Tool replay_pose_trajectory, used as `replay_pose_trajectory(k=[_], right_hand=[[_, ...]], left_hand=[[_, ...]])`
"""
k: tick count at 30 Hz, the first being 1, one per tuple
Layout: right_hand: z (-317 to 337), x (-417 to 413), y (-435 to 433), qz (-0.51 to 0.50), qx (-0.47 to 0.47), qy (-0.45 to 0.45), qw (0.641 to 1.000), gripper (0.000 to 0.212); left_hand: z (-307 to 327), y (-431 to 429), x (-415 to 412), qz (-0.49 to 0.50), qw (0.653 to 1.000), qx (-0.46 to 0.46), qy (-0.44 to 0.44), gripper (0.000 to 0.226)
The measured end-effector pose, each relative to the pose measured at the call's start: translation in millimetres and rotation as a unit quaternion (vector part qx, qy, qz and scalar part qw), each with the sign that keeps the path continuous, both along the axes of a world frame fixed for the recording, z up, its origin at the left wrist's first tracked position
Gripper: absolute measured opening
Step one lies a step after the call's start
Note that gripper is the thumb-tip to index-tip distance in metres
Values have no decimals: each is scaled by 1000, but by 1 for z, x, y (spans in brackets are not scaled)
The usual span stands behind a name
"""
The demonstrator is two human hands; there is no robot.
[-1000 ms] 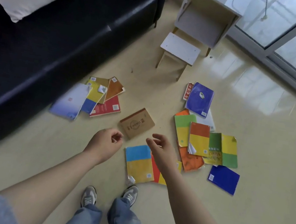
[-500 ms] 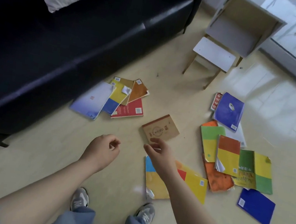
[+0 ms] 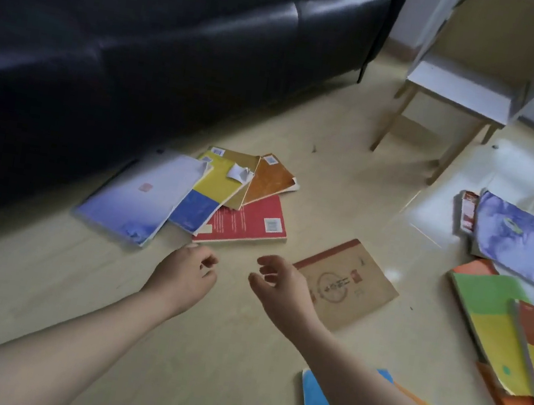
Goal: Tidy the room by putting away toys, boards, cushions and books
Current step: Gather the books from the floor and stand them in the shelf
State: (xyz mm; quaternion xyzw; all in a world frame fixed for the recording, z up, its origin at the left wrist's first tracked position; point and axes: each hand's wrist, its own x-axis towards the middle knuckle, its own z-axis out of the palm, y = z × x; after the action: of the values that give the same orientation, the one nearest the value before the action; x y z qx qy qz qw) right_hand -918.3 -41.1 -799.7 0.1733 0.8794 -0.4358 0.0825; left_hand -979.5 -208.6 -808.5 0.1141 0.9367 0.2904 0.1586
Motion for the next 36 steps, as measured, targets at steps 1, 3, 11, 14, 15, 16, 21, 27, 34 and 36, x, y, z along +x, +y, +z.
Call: replay_pose_trajectory(k=[1,3,11,14,15,16,21,27,34,36], right_hand=[[-19,-9,-1,4,9,12,1000,37],[-46,-28,-1,17,30,43,998,37],[-56,-8,-7,107,131,32,985,40],[-67,-9,-18,149,150,14,977,42],[-74,-13,-22,162,158,13,974,43],[-79,-18,-25,169,164,12,972,44],[-98,-42,-35,140,150,13,979,42],[-127,-64,-40,132,141,17,981,42],[-143,-95,-47,86,113,54,988,41],[-145,-99,-50,86,102,55,990,41]], left_hand=[[-21,0,-8,-14,1000,-7,11,20],[-54,-5,-27,-35,998,-32,30,17],[-72,-47,-45,21,996,-84,30,18],[-75,-57,-61,37,994,-100,28,27],[-77,-60,-68,42,993,-106,28,30],[-79,-62,-75,49,992,-110,30,32],[-93,-81,-102,101,986,-125,48,27],[-135,-82,-119,101,982,-156,42,53],[-179,-78,-139,103,979,-160,68,50],[-185,-79,-143,93,975,-181,86,46]])
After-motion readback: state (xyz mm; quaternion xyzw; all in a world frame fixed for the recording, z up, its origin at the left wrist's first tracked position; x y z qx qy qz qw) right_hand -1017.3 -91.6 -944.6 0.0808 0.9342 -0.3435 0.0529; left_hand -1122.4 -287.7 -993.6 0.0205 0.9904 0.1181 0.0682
